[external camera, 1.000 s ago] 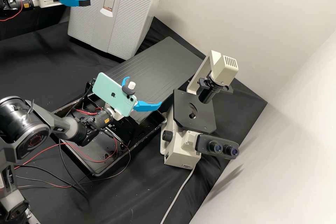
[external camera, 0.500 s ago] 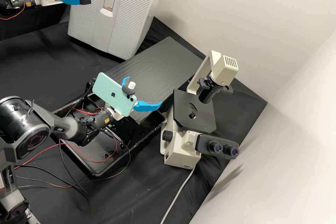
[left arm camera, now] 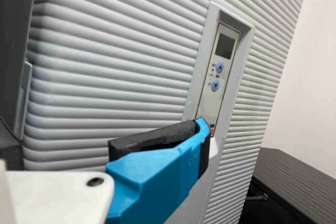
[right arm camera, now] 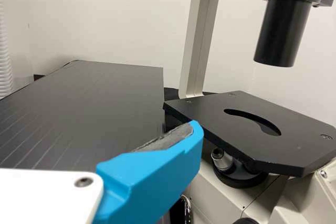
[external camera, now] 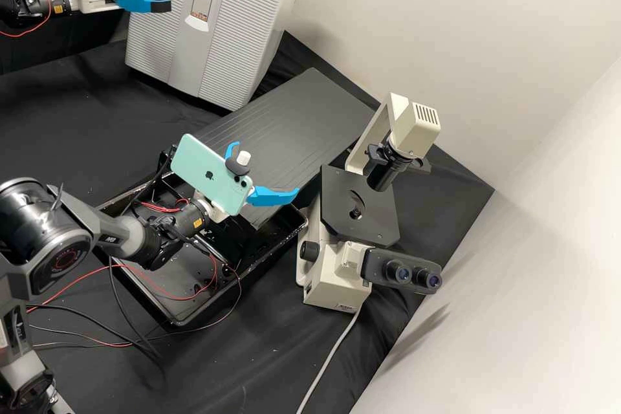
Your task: Open the incubator door
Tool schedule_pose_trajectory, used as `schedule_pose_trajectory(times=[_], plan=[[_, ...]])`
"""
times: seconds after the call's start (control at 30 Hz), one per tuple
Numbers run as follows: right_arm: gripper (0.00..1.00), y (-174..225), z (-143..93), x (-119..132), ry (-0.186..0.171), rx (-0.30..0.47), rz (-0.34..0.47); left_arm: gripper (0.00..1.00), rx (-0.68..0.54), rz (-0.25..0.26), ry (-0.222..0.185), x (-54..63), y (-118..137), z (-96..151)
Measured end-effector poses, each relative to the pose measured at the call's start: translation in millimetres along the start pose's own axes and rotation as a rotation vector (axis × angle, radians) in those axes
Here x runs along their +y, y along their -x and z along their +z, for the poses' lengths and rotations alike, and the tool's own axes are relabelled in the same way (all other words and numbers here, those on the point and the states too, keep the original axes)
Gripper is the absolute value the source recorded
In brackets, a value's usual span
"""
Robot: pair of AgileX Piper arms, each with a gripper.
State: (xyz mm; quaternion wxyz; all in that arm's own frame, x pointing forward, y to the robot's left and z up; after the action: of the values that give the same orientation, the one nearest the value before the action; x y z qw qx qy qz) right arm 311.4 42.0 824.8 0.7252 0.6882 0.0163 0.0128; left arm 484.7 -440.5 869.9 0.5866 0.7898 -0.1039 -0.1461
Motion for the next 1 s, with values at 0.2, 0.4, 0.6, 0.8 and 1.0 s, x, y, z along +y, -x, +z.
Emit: schedule_pose_trajectory(times=[0.2,0.4,0.6,0.8,1.0], plan=[[1.0,0,0,0,0.0,0.0,0.0,1.0,-0.007,-0.011,-0.011,-1.0,0,1],[1.0,0,0,0,0.0,0.0,0.0,1.0,-0.013,-0.018,-0.013,-2.0,2,2],[1.0,0,0,0,0.0,0.0,0.0,1.0,-0.035,-0.026,0.013,-4.3,15,19],[1.0,0,0,0,0.0,0.0,0.0,1.0,-0.056,-0.034,0.02,-10.8,31,34],[1.0,0,0,0,0.0,0.0,0.0,1.0,-0.075,-0.028,0.027,-11.1,38,40]])
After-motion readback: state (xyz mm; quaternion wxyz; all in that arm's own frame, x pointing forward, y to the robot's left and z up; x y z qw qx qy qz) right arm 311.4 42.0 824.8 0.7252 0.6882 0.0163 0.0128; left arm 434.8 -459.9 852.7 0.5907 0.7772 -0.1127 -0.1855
